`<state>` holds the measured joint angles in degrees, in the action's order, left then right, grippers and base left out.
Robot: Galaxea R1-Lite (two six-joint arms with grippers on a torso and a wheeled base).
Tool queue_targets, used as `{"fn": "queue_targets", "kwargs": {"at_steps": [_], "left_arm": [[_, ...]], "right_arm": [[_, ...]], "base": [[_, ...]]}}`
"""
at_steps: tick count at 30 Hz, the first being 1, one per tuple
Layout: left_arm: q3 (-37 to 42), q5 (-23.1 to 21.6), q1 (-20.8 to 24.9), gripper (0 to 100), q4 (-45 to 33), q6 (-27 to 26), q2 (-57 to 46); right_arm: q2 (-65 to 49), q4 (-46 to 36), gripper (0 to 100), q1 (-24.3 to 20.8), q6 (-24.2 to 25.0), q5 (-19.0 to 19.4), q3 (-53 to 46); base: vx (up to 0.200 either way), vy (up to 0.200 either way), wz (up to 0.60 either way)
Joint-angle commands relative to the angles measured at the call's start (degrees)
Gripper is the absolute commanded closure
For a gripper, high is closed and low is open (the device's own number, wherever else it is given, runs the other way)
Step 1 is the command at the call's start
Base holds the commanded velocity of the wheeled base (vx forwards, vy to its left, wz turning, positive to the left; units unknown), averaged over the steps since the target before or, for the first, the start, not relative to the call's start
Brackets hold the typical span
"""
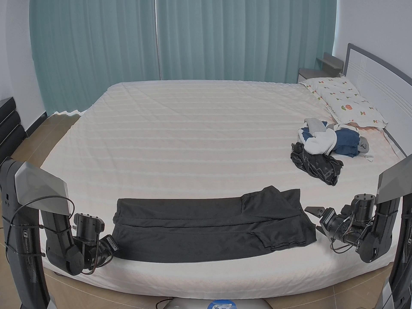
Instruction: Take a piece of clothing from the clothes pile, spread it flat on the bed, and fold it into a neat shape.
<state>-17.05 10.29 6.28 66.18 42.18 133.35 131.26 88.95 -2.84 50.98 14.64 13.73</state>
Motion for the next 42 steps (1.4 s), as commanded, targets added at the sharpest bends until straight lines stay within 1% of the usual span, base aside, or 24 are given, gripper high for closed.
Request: {"fn": "queue_targets", "kwargs": {"at_steps": [1, 2, 3, 4, 5, 8, 9, 11, 12, 13, 14, 16, 18, 20, 21, 23, 24, 27, 29, 31, 36, 39, 40, 42], "left_arm": [[-0.3, -1.2, -1.4, 0, 0.2, 0.5, -1.1], [-0.3, -1.2, -1.4, 0, 0.2, 0.5, -1.1], [-0.5, -3.1, -3.1, 0, 0.2, 0.6, -2.5], [-0.5, -3.1, -3.1, 0, 0.2, 0.6, -2.5], [-0.5, -7.0, -5.4, 0, 0.1, 0.9, -4.5], [-1.1, -12.3, -7.9, 0, 0.1, 3.7, -6.8], [-1.8, -13.3, -8.5, 0, -0.1, 5.5, -7.6], [-3.2, -14.1, -9.2, 0, -0.4, 7.8, -8.5], [-3.8, -14.2, -9.5, 0, -0.4, 8.4, -8.7], [-3.8, -14.2, -9.5, 0, -0.4, 8.4, -8.7], [-5.2, -14.2, -10.2, 0, -0.4, 9.4, -9.3], [-6.1, -14.3, -10.3, 0, -0.4, 9.7, -9.4], [-6.6, -14.6, -10.2, 0, -0.4, 10.4, -9.2], [-6.7, -16.1, -10.2, 0, -0.4, 11.0, -9.0], [-6.7, -17.7, -10.2, 0, -0.4, 11.3, -8.9], [-6.8, -20.5, -10.2, 0, -0.4, 12.4, -8.8], [-6.8, -20.5, -10.2, 0, -0.4, 12.4, -8.8], [-7.2, -20.7, -10.1, 0, 0.3, 12.8, -7.0], [-7.2, -20.7, -10.1, 0, 0.3, 12.8, -7.0], [-7.6, -20.6, -10.1, 0, 0.4, 12.6, -5.7], [-7.3, -20.6, -10.1, 0, 0.4, 12.6, -5.7], [-7.2, -20.6, -10.1, 0, 0.4, 12.6, -5.7], [-7.2, -20.6, -10.1, 0, 0.4, 12.6, -5.7], [-7.1, -20.6, -10.0, 0, 0.4, 12.6, -5.7]], "right_arm": [[-6.8, 0.3, 0, -1.4, 0.0, 0.0, -0.9], [-6.8, 0.3, 0, -1.4, 0.0, 0.0, -0.9], [-8.3, -1.1, 0, -2.9, 0.0, -0.1, -0.3], [-8.3, -1.1, 0, -2.9, 0.0, -0.1, -0.3], [-8.8, -4.3, 0, -5.0, 0.1, -0.4, 1.7], [-8.2, -10.7, 0, -8.1, 1.1, -3.1, 7.3], [-7.8, -15.0, 0, -9.4, 2.4, -4.8, 10.7], [-7.1, -20.4, 0, -10.3, 2.8, -6.0, 15.3], [-6.7, -22.8, 0, -10.5, 2.8, -6.2, 17.4], [-6.7, -22.8, 0, -10.5, 2.8, -6.2, 17.4], [-6.2, -27.3, 0, -10.5, 2.2, -5.9, 22.0], [-5.3, -30.7, 0, -10.3, 0.4, -5.3, 26.2], [-3.5, -35.8, 0, -10.1, -3.7, -5.1, 31.2], [-1.7, -39.4, 0, -10.0, -6.9, -5.1, 34.8], [-0.5, -41.6, 0, -9.9, -8.4, -5.1, 36.8], [2.2, -43.7, 0, -9.8, -10.8, -5.1, 39.9], [2.2, -43.7, 0, -9.8, -10.8, -5.1, 39.9], [5.9, -45.0, 0, -8.6, -17.2, -5.1, 43.6], [5.9, -45.0, 0, -8.6, -17.2, -5.1, 43.6], [7.7, -46.3, 0, -8.1, -19.5, -5.0, 46.1], [9.5, -49.1, 0, -7.7, -20.0, -4.9, 50.4], [10.2, -49.8, 0, -7.8, -20.1, -4.8, 51.0], [10.3, -49.8, 100, -7.8, -20.2, -4.7, 51.0], [10.5, -49.7, 100, -7.9, -20.3, -4.8, 51.0]], "base": [[0.0, 0.0, 0.0], [0.0, 0.0, 0.0], [0.0, 0.0, 0.0], [0.0, 0.0, 0.0], [0.0, 0.0, 0.0], [0.0, 0.0, 0.0], [0.0, 0.0, 0.0], [0.0, 0.0, 0.0], [0.0, 0.0, 0.0], [0.0, 0.0, 0.0], [0.0, 0.0, 0.0], [0.0, 0.0, 0.0], [0.0, 0.0, 0.0], [0.0, 0.0, 0.0], [0.0, 0.0, 0.0], [0.0, 0.0, 0.0], [0.0, 0.0, 0.0], [0.0, 0.0, 0.0], [0.0, 0.0, 0.0], [0.0, 0.0, 0.0], [0.0, 0.0, 0.0], [0.0, 0.0, 0.0], [0.0, 0.0, 0.0], [0.0, 0.0, 0.0]]}}
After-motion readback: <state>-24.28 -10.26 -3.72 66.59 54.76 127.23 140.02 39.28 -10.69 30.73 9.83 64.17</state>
